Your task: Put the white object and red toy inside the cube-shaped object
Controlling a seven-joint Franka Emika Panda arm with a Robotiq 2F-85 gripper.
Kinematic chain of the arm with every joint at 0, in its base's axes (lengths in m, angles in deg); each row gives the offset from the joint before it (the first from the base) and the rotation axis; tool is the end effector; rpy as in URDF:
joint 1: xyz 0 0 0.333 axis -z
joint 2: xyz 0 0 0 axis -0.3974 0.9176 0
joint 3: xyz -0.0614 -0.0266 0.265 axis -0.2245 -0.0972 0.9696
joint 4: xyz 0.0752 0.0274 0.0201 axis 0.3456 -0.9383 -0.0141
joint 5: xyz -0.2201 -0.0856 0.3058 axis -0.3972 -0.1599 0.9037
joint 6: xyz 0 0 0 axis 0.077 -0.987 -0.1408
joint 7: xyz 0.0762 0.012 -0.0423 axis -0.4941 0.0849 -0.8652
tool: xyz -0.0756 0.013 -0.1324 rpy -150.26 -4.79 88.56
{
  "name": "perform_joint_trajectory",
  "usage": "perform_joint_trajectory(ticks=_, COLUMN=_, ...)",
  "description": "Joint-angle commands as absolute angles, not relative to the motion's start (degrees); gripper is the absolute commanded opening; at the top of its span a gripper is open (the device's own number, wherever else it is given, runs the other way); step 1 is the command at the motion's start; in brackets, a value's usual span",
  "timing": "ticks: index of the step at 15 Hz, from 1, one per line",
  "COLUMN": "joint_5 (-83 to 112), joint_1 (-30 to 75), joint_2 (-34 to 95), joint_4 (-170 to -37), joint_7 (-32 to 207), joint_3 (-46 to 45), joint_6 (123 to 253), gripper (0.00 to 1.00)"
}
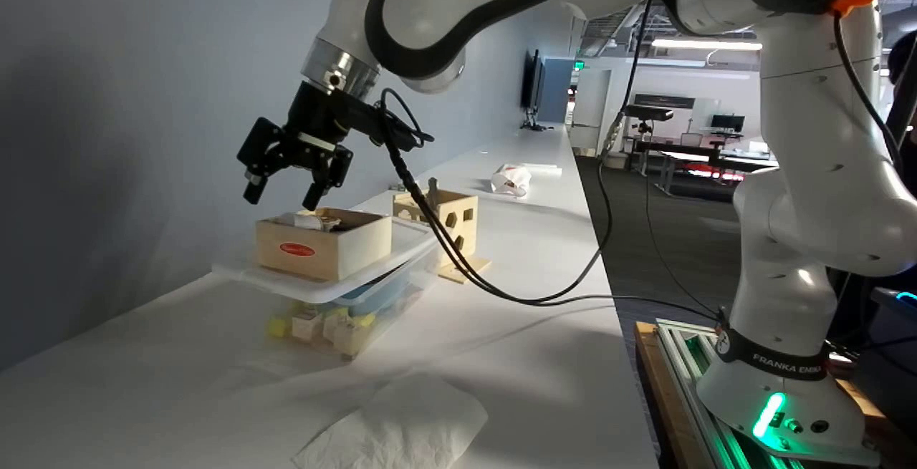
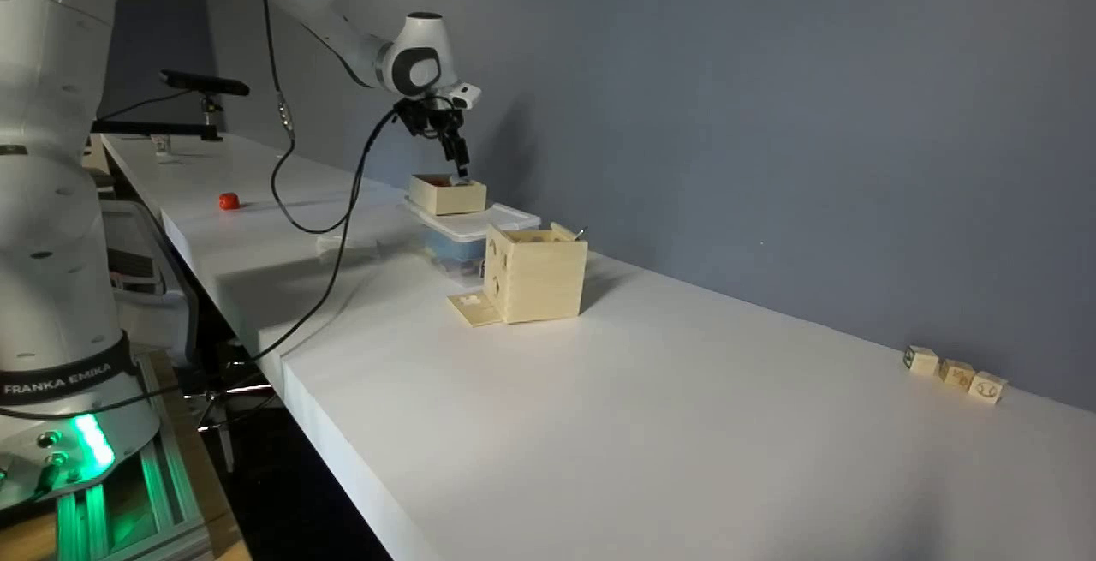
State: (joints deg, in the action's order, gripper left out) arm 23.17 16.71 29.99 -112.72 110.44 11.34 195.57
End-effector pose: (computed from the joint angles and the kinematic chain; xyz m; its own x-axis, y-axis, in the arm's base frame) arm 0.6500 0.1684 0.3738 0.8917 -0.3264 0.3135 -0.2307 -0.9238 -0.3056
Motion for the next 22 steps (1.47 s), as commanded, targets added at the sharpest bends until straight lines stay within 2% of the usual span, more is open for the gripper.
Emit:
perform_joint_trajectory(ticks=1, joint_5=26.7, joint_1=16.6, joint_2=30.5, joint_4=-112.4, joint_7=107.1, joint_3=10.3, joint_6=196.0, gripper=1.00)
perform_joint_trajectory(ticks=11, joint_5=27.7, joint_1=16.3, joint_2=30.0, joint_4=-113.7, joint_7=107.0, joint_3=9.2, joint_6=195.3, gripper=1.00)
perform_joint_trajectory(ticks=16, joint_5=27.7, joint_1=16.0, joint_2=29.9, joint_4=-114.1, joint_7=107.1, joint_3=9.1, joint_6=194.9, gripper=0.77)
perform_joint_trajectory(ticks=18, joint_5=27.4, joint_1=15.9, joint_2=29.9, joint_4=-114.4, joint_7=107.4, joint_3=9.0, joint_6=194.5, gripper=0.82)
perform_joint_trajectory(ticks=22, joint_5=27.3, joint_1=15.7, joint_2=30.1, joint_4=-114.9, joint_7=107.2, joint_3=9.1, joint_6=193.7, gripper=0.79)
